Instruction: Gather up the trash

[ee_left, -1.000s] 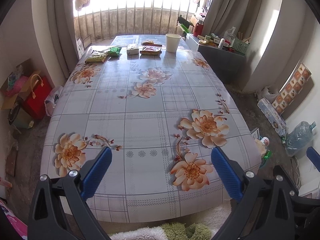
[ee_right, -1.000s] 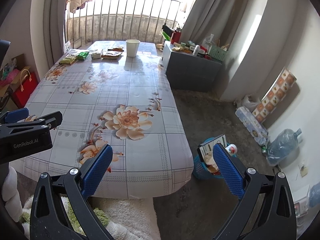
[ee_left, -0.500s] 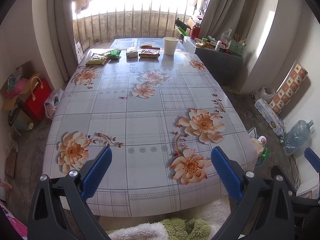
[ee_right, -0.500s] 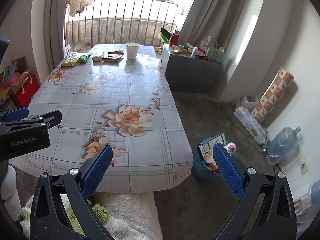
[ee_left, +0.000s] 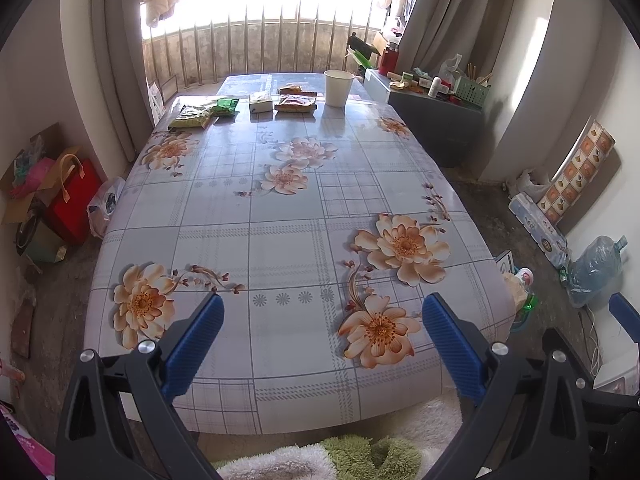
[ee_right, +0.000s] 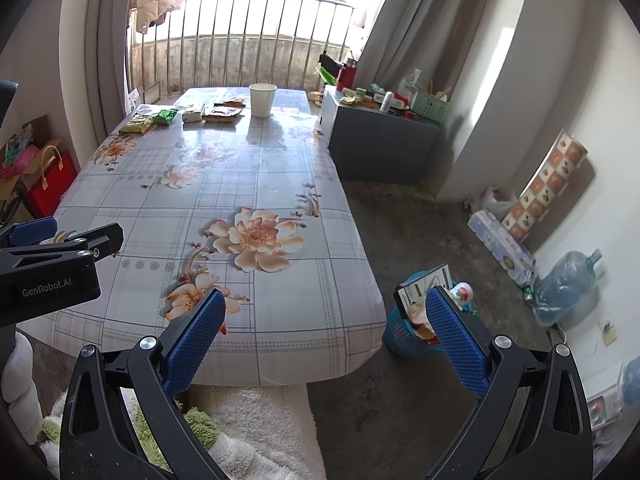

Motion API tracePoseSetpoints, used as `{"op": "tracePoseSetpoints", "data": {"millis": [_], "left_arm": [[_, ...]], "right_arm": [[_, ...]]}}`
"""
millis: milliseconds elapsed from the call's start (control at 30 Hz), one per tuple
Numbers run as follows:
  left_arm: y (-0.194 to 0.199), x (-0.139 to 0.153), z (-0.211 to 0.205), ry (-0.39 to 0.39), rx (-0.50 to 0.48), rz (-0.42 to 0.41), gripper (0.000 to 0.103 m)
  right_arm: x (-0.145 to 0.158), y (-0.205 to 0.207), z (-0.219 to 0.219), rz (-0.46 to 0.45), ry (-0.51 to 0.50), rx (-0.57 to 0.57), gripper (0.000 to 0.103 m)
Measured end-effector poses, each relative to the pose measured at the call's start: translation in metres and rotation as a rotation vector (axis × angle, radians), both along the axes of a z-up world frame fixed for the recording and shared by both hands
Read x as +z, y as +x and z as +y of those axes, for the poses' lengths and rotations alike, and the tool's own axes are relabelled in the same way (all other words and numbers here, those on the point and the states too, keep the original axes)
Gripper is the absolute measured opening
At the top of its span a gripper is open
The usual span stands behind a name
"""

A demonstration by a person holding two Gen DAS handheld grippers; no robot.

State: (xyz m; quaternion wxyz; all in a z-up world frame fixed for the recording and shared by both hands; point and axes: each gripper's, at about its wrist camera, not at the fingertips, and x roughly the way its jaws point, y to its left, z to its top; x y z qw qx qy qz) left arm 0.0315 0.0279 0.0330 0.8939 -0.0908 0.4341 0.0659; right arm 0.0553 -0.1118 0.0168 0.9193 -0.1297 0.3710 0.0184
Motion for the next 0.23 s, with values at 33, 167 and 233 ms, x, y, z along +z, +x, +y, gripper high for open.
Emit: {"op": "tracePoseSetpoints", "data": {"millis": [33,167,233], "left_arm": [[0.0003,-0.0006,-0.0001,0.000,-0.001,0.002,0.097],[0.0008,-0.0026,-0.0007,-0.004,-0.003,0.010,0.097],[0.0011,-0.0028,-0.0004,-0.005,-0.003,0.008,0.097]], "right_arm": [[0.0000,-0.0001,-0.0002,0.000,0.001,0.000,0.096],[0.0001,0.0000,-0.0008,0.000,0.000,0.001,0.096],[0.0001,0.0000,-0.0010,0.000,0.000,0.001,0.096]]}}
